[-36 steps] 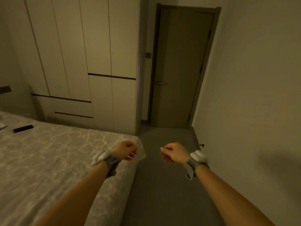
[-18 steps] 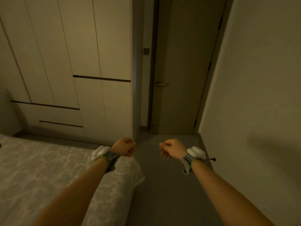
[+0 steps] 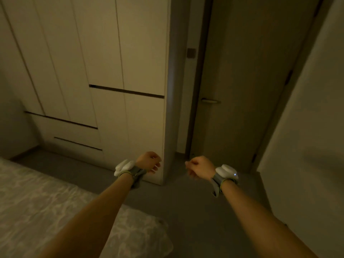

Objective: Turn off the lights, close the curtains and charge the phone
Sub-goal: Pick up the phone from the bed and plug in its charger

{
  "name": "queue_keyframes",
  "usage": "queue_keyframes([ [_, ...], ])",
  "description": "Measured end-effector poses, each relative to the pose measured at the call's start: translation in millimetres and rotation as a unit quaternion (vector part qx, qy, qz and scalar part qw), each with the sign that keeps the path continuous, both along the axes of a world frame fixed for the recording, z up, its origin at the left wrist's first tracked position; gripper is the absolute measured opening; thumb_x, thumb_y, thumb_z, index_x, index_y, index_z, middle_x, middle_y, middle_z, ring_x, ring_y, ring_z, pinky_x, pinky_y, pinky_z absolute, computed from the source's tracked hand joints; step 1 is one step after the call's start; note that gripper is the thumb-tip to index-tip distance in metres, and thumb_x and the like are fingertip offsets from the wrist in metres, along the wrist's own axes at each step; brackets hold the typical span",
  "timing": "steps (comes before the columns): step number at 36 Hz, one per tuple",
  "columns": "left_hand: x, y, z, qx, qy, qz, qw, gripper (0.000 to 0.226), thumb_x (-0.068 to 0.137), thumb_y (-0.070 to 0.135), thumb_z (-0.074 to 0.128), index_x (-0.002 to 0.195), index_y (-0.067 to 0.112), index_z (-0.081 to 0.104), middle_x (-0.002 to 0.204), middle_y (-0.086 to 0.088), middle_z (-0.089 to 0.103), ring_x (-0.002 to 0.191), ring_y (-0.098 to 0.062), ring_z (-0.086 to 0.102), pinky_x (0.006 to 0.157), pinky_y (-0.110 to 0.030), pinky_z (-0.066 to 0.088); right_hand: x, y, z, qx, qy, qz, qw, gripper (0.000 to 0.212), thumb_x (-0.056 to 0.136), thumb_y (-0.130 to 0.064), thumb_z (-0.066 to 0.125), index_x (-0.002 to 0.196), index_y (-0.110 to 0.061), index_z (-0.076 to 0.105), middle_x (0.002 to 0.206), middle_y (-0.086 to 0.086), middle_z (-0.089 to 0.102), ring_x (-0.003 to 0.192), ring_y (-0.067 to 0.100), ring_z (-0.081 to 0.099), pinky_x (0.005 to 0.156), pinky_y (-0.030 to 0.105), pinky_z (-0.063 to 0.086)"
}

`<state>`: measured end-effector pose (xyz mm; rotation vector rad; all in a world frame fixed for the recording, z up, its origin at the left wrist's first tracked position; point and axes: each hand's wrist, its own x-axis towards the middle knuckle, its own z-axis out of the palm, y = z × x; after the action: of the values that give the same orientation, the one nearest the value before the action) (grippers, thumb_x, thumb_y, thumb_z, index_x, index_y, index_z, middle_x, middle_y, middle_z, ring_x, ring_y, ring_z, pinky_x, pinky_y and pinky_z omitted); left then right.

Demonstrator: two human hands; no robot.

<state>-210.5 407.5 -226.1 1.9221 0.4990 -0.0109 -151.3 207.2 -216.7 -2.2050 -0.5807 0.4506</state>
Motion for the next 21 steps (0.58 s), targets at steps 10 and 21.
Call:
queue_keyframes([
  [10,146,87,0,0.002,-0.016,0.143,0.99,0.011,0.096,0.014,0.046,0.097,0.006,0.054,0.074,-0.002,0.056,0.064,-0.014,0.054,0.059,-0.024,0.049,194,113,10,-0.027,-0.011,0.154,0.988,0.029,0.097,-0.022,0.047,0.069,-0.022,0.055,0.067,-0.003,0.059,0.056,0.007,0.057,0.05,0.016,0.044],
  [21,209,189,-15,0.018,0.014,0.287,0.958,0.011,0.095,0.016,0.046,0.097,0.009,0.055,0.073,0.001,0.056,0.064,-0.012,0.054,0.058,-0.022,0.049,319,259,-4,-0.058,-0.011,0.285,0.957,0.026,0.097,-0.024,0.046,0.077,-0.014,0.06,0.068,-0.002,0.062,0.061,0.011,0.059,0.06,0.024,0.05],
])
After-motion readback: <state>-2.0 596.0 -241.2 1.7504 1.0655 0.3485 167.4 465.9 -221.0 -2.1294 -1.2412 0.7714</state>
